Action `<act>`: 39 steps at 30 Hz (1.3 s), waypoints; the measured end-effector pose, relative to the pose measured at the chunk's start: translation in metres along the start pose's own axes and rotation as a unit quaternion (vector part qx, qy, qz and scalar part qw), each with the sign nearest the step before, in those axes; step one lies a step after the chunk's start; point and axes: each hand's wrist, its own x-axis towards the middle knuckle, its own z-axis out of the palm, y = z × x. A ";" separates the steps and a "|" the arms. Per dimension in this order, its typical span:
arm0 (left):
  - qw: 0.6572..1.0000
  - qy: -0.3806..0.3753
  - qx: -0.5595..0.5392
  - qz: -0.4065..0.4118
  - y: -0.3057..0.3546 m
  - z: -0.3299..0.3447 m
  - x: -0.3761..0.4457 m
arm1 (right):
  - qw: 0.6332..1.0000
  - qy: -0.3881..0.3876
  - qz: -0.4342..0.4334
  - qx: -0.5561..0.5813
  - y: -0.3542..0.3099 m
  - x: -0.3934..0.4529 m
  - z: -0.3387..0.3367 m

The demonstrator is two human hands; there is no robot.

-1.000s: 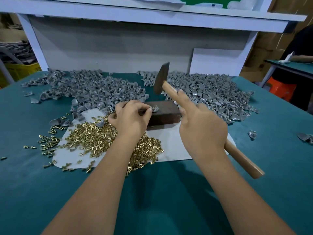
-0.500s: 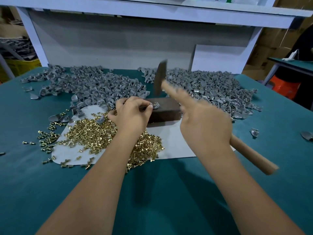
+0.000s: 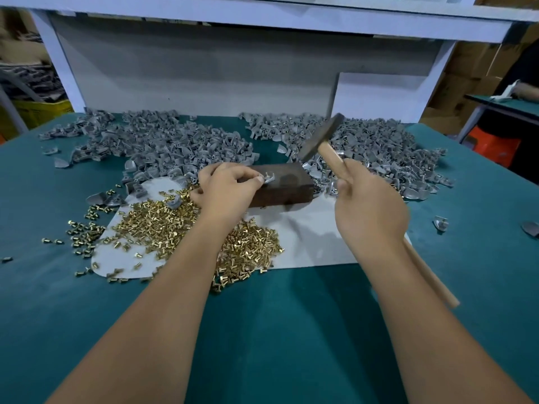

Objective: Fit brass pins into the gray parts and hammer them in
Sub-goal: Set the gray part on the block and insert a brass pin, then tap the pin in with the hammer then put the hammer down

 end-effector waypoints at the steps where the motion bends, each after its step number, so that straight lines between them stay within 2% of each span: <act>1: 1.000 -0.004 -0.014 -0.002 0.001 -0.001 -0.001 | 1.000 -0.003 0.008 0.000 0.005 0.001 0.002; 6: 0.999 -0.007 -0.035 -0.004 0.001 -0.002 -0.003 | 0.999 -0.018 0.032 -0.002 0.018 0.005 0.007; 11: 0.999 -0.005 -0.034 -0.001 0.000 -0.002 -0.005 | 0.997 -0.066 0.043 -0.018 0.021 0.004 0.013; 15: 1.000 0.015 0.022 0.006 0.000 -0.002 -0.005 | 0.992 -0.109 0.058 -0.036 0.019 0.002 0.011; 18: 0.997 0.029 0.064 0.022 -0.002 0.000 -0.005 | 0.996 -0.041 0.023 -0.073 0.009 0.005 0.008; 20: 0.995 0.039 0.082 0.029 -0.002 0.001 -0.004 | 1.000 0.003 -0.027 0.014 -0.007 0.011 0.007; 21: 0.994 0.044 0.091 0.033 -0.003 0.002 -0.004 | 0.995 -0.008 -0.052 0.083 -0.017 0.015 0.007; 23: 0.992 0.050 0.104 0.043 -0.003 0.002 -0.003 | 0.971 -0.076 -0.088 0.210 -0.039 0.023 0.012; 25: 0.992 0.048 0.109 0.052 -0.003 0.001 -0.002 | 0.947 -0.133 -0.110 0.271 -0.056 0.027 0.019; 30: 0.991 0.043 0.111 0.055 -0.005 0.000 0.000 | 0.959 -0.158 -0.121 0.204 -0.069 0.033 0.041; 39: 0.992 0.050 0.104 0.047 -0.004 0.000 0.002 | 0.962 -0.133 -0.069 0.227 -0.077 0.030 0.046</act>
